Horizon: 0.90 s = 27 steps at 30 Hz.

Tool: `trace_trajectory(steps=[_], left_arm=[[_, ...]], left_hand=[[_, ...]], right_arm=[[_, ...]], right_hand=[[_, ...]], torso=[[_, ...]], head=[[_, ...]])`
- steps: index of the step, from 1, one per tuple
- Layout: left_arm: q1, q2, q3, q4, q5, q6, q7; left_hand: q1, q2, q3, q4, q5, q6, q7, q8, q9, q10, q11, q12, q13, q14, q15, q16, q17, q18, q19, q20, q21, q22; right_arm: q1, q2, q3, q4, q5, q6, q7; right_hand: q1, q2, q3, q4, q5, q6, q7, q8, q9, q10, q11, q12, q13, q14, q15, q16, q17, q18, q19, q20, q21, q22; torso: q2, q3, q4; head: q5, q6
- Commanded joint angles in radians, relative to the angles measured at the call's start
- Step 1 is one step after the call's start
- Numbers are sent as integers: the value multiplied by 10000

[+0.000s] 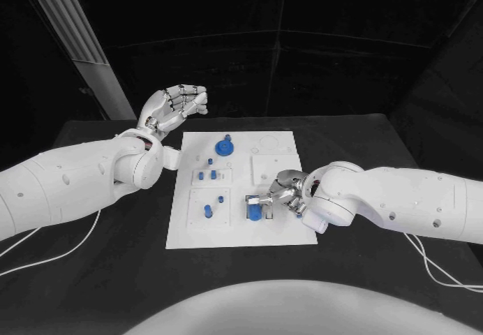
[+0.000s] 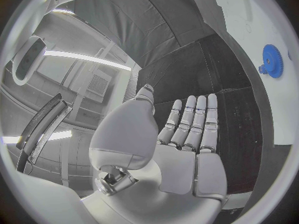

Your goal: Assemble the parts on the task board

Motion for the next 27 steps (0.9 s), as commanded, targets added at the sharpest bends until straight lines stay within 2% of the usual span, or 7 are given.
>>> trace_trajectory(steps=[1, 11, 14, 17, 21, 24, 27], left_arm=[[17, -6, 8, 19, 19, 106, 1105], [17, -2, 8, 17, 19, 122, 1078], [17, 11, 8, 14, 19, 137, 1073], [17, 16, 8, 15, 19, 146, 1073], [16, 11, 8, 7, 19, 153, 1064], [15, 13, 8, 1, 19, 158, 1057], [13, 22, 8, -11, 19, 166, 1048]], left_hand=[[-5, 91, -61, 0, 63, -81, 1144, 57, -15, -64, -8, 33, -15, -90, -7, 36, -9, -84, 29, 5, -57, -10], [-3, 104, -69, 2, 72, -86, 1145, 69, -14, -71, -8, 45, -15, -96, -5, 51, -25, -87, 25, 5, -61, -11], [-3, 109, -71, 2, 78, -87, 1145, 73, -14, -73, -8, 49, -15, -98, -5, 56, -31, -87, 24, 5, -62, -12], [-2, 117, -74, 3, 87, -90, 1146, 79, -14, -76, -8, 55, -15, -100, -4, 63, -39, -88, 23, 5, -63, -13], [-2, 117, -74, 3, 87, -90, 1146, 79, -14, -76, -8, 55, -15, -100, -4, 63, -39, -88, 23, 5, -63, -13], [0, 129, -82, 2, 106, -96, 1146, 90, -14, -82, -7, 66, -15, -106, -3, 77, -54, -90, 20, 5, -66, -14], [0, 129, -82, 2, 106, -96, 1146, 90, -14, -82, -7, 66, -15, -106, -3, 77, -54, -90, 20, 5, -66, -14]], right_arm=[[15, 28, 7, 16, -127, 82, 34], [15, 18, 6, 54, -138, -179, 61], [15, -27, 6, 94, -183, -378, 136], [14, -138, 6, 192, -302, -639, 247], [15, -348, 8, 395, -391, -903, 449], [17, -629, 12, 660, -420, -1046, 709], [32, -993, 15, 980, -433, -1264, 1099]], right_hand=[[-256, -60, -189, 14, -62, -128, 6, -21, 36, 1060, 78, 24, 2628, 1039, 29, 24, 2635, -73, 1035, 60, 32, 2634], [-499, -67, -302, 23, -60, -247, 40, 17, 83, 1060, 110, 24, 2628, 1039, 26, 24, 2635, -73, 1035, 59, 32, 2634], [-571, 81, -304, 13, -60, -189, 18, 136, 153, 1060, 100, 24, 2628, 1039, 18, 24, 2635, -73, 1035, 56, 32, 2634], [-527, 281, -337, -15, -59, 87, -98, 499, 370, 1060, 2, 24, 2628, 1039, -49, 24, 2635, -73, 1035, 18, 32, 2634], [-148, 532, -360, -69, -53, 363, -328, 1123, 819, 1060, -207, 24, 2628, 1039, -215, 24, 2635, -73, 1035, -118, 32, 2634], [94, 674, -535, -45, -56, 69, -411, 1683, 1347, 1060, -316, 24, 2628, 1039, -352, 24, 2635, -73, 1035, -273, 32, 2634], [512, 832, -584, -116, -44, -415, -420, 2212, 1875, 1060, -303, 24, 2628, 1039, -383, 24, 2635, -73, 1035, -330, 32, 2634]], torso=[[5, -1, -5], [8, 1, -7], [5, 2, -1], [5, 5, -3], [-8, 12, -22], [-8, 2, 5], [-14, -3, 12]], head=[[29, -1], [49, -1], [45, -1], [72, -1], [108, -1], [85, -1], [73, -1]])
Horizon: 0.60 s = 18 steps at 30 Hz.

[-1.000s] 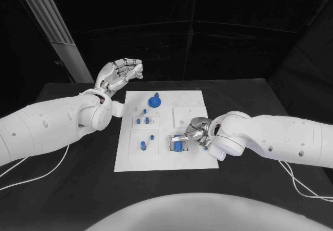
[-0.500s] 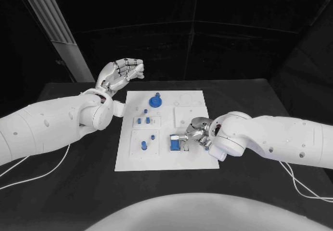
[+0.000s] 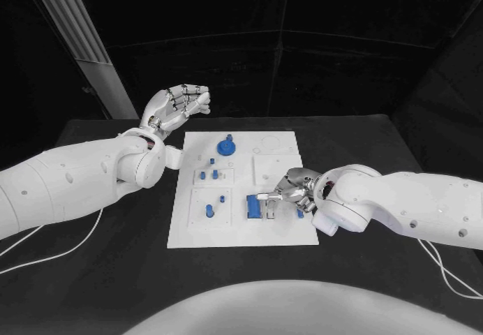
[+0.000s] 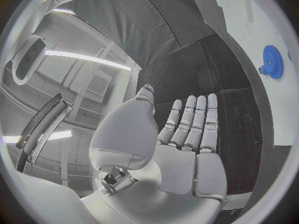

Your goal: Assemble the parts on the task board

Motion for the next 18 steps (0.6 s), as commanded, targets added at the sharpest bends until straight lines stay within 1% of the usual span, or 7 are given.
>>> trace_trajectory(steps=[1, 2, 3, 6, 10, 14, 18], left_arm=[[13, 19, 8, -9, 19, 123, 1044], [12, 22, 8, -19, 19, 126, 1041], [10, 23, 8, -30, 19, 128, 1038], [4, 38, 8, -75, 19, 130, 1031], [-1, 83, 8, -130, 19, 129, 1032], [-8, 97, 8, -148, 19, 134, 1029], [-18, 96, 8, -158, 19, 135, 1028]], left_hand=[[0, 129, -82, 2, 67, -61, 1111, 42, -14, -82, -7, 67, -15, -68, 35, 37, -8, -90, 20, 5, -66, -17], [0, 129, -82, 2, 67, -61, 1111, 42, -14, -82, -7, 67, -15, -68, 35, 37, -8, -90, 20, 5, -66, -17], [0, 129, -82, 2, 67, -61, 1111, 42, -14, -82, -7, 67, -15, -68, 35, 37, -8, -90, 20, 5, -66, -17], [0, 129, -82, 2, 67, -61, 1111, 42, -14, -82, -7, 67, -15, -68, 35, 37, -8, -90, 20, 5, -66, -17], [2, 136, -89, 1, 80, -67, 1112, 50, -14, -88, -6, 75, -16, -73, 35, 48, -21, -91, 18, 5, -68, -18], [2, 136, -89, 1, 80, -67, 1112, 50, -14, -88, -6, 75, -16, -73, 35, 48, -21, -91, 18, 5, -68, -18], [2, 136, -89, 1, 80, -67, 1112, 50, -14, -88, -6, 75, -16, -73, 35, 48, -21, -91, 18, 5, -68, -18]], right_arm=[[56, -343, 8, 331, -139, -677, 889], [86, -480, 9, 433, -149, -749, 1012], [117, -618, 9, 527, -172, -801, 1093], [184, -1014, 8, 728, -354, -858, 1142], [226, -1611, -2, 867, -1067, -703, 843], [234, -2061, -12, 967, -1935, -427, 341], [225, -2390, -20, 1030, -2831, 12, -321]], right_hand=[[309, 113, -75, -18, -39, -514, 19, 465, 480, 1041, -24, 24, 2627, 1056, -61, 24, 2635, -73, 1053, -100, 32, 2634], [445, 151, -106, -32, -63, -809, 90, 718, 738, 1041, -18, 24, 2627, 1056, -36, 24, 2635, -73, 1053, -75, 32, 2634], [631, 251, -167, -13, -74, -1300, 185, 1212, 1222, 1041, 29, 24, 2627, 1056, 23, 24, 2635, -73, 1053, -29, 32, 2634], [737, 219, -245, -54, -28, -1671, 198, 1489, 1493, 1041, 72, 24, 2627, 1056, 57, 24, 2635, -73, 1053, 31, 32, 2634], [852, 249, -270, -80, 135, -2117, 280, 1629, 1643, 1041, 168, 24, 2627, 1056, 128, 24, 2635, -73, 1053, 85, 32, 2634], [955, 195, -318, -114, 677, -2471, 374, 1722, 1718, 1041, 258, 24, 2627, 1056, 204, 24, 2635, -73, 1053, 156, 32, 2634], [847, 149, -415, -26, 1029, -2688, 439, 1817, 1770, 1041, 321, 24, 2627, 1056, 266, 24, 2635, -73, 1053, 215, 32, 2634]], torso=[[-14, -12, 19], [-16, -13, 16], [-8, -11, -9], [-21, -15, -23], [-63, -39, -25], [-57, -17, -42], [-59, -16, -47]], head=[[-33, -1], [-54, -1], [-58, -1], [-127, -1], [-290, -1], [-383, -1], [-501, -1]])
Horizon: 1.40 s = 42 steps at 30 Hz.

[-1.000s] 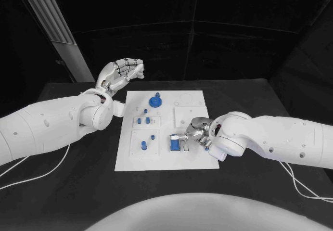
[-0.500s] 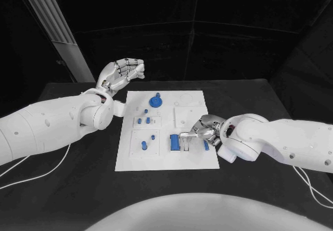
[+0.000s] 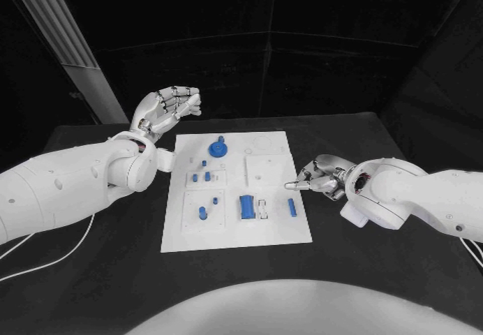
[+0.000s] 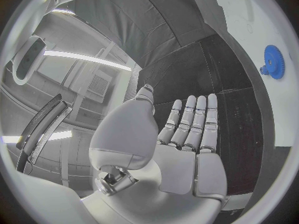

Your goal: Assemble the parts on the task board

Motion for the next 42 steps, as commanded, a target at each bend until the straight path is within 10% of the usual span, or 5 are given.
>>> trace_trajectory(steps=[1, 9, 42], left_arm=[[6, 1, 8, -10, 19, 110, 1028], [-25, -22, 8, 2, 19, 118, 1034], [-37, -104, 8, 97, 19, 117, 998]], left_hand=[[2, 136, -33, 1, 36, -67, 1112, 50, -14, -88, -6, 35, -15, -38, -1, 50, -8, -91, 18, 5, -68, -11], [2, 136, -33, 1, 36, -67, 1112, 50, -14, -88, -6, 35, -15, -38, -1, 50, -8, -91, 18, 5, -68, -11], [4, 140, -41, 1, 43, -72, 1113, 58, -14, -93, -5, 44, -16, -42, 0, 62, -21, -91, 17, 5, -70, -12]], right_arm=[[-2, -133, -5, 62, -1578, 559, -885], [-114, -103, -11, -32, -2909, 1321, -1727], [-438, 1256, -14, -950, -3135, 2450, -2144]], right_hand=[[-47, -23, -90, 35, 236, -108, 17, 105, 35, 1054, 81, 24, 2620, 1035, 103, 24, 2635, -74, 1067, 91, 32, 2634], [-360, 60, -201, 105, 565, -153, 12, 286, 103, 1054, 84, 24, 2620, 1035, 149, 24, 2635, -74, 1067, 138, 32, 2634], [374, 268, 155, -276, 1073, -378, 8, 477, 83, 1054, 78, 24, 2620, 1035, 204, 24, 2635, -74, 1067, 189, 32, 2634]], torso=[[-5, 8, -17], [9, 1, 19], [3, -5, 12]], head=[[-108, -1], [-272, -1], [-151, -1]])
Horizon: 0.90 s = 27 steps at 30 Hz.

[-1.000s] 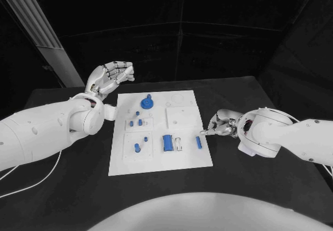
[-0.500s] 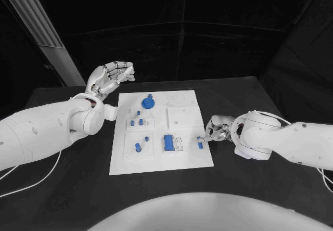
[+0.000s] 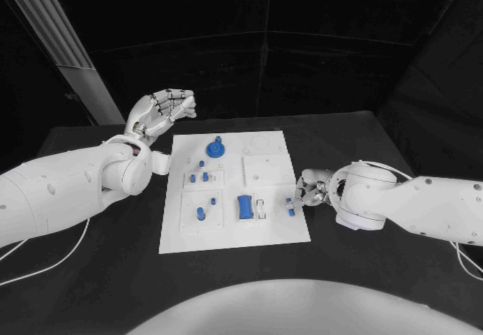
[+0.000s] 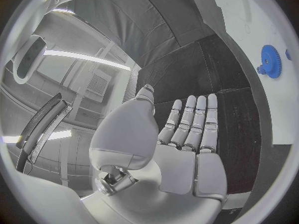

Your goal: Assemble the parts on the task board

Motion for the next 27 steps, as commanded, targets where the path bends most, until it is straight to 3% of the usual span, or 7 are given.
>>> trace_trajectory(steps=[1, 6, 12, 18, 23, 27], left_arm=[[14, 7, 8, 19, 19, 95, 998], [14, 8, 8, 28, 19, 98, 998], [14, 5, 8, 47, 19, 101, 998], [14, -1, 8, 56, 19, 113, 998], [14, -7, 8, 60, 19, 110, 997], [14, -11, 8, 59, 19, 110, 995]], left_hand=[[-30, 106, -42, 1, 47, -72, 1113, 59, -14, -93, -5, 46, -16, -43, -1, 63, -9, -92, 17, 5, -33, -16], [-30, 106, -42, 1, 47, -72, 1113, 59, -14, -93, -5, 46, -16, -43, -1, 63, -9, -92, 17, 5, -33, -16], [-30, 106, -42, 1, 47, -72, 1113, 59, -14, -93, -5, 46, -16, -43, -1, 63, -9, -92, 17, 5, -33, -16], [-30, 106, -42, 1, 47, -72, 1113, 59, -14, -93, -5, 46, -16, -43, -1, 63, -9, -92, 17, 5, -33, -16], [-30, 106, -42, 1, 47, -72, 1113, 59, -14, -93, -5, 46, -16, -43, -1, 63, -9, -92, 17, 5, -33, -16], [-30, 106, -42, 1, 47, -72, 1113, 59, -14, -93, -5, 46, -16, -43, -1, 63, -9, -92, 17, 5, -33, -16]], right_arm=[[-2, 128, 1, -139, -70, 420, -93], [-30, 310, 1, -298, -66, 706, -190], [-45, 449, 1, -390, -65, 1228, -398], [-55, 535, 1, -425, -148, 1457, -462], [-59, 566, 1, -417, -208, 1483, -435], [-66, 560, 1, -384, -230, 1241, -298]], right_hand=[[132, 2, 56, -35, 45, -95, 17, 9, -31, 1043, 69, 22, 2607, 1057, 87, 24, 2628, -74, 1037, 87, 32, 2634], [184, 50, 106, -61, 29, -134, 27, -26, -71, 1043, 80, 22, 2607, 1057, 94, 24, 2628, -74, 1037, 92, 32, 2634], [537, 269, 436, -274, -210, -246, 60, -184, -268, 1043, 111, 22, 2607, 1057, 113, 24, 2628, -74, 1037, 112, 32, 2634], [1454, 382, 1070, -976, -533, -179, 3, -287, -488, 1043, 61, 22, 2607, 1057, 93, 24, 2628, -74, 1037, 106, 32, 2634], [1769, 373, 1362, -1285, -761, -92, -1, -385, -659, 1043, 59, 22, 2607, 1057, 113, 24, 2628, -74, 1037, 101, 32, 2634], [2119, 487, 1984, -1731, -707, 257, -22, -786, -1104, 1043, 21, 22, 2607, 1057, 118, 24, 2628, -74, 1037, 81, 32, 2634]], torso=[[-6, -3, 1], [-6, -2, -7], [-5, 0, -1], [-5, 3, 2], [-8, 5, 1], [-9, 0, -6]], head=[[-11, -1], [44, -1], [12, -1], [7, -1], [28, -1], [38, -1]])
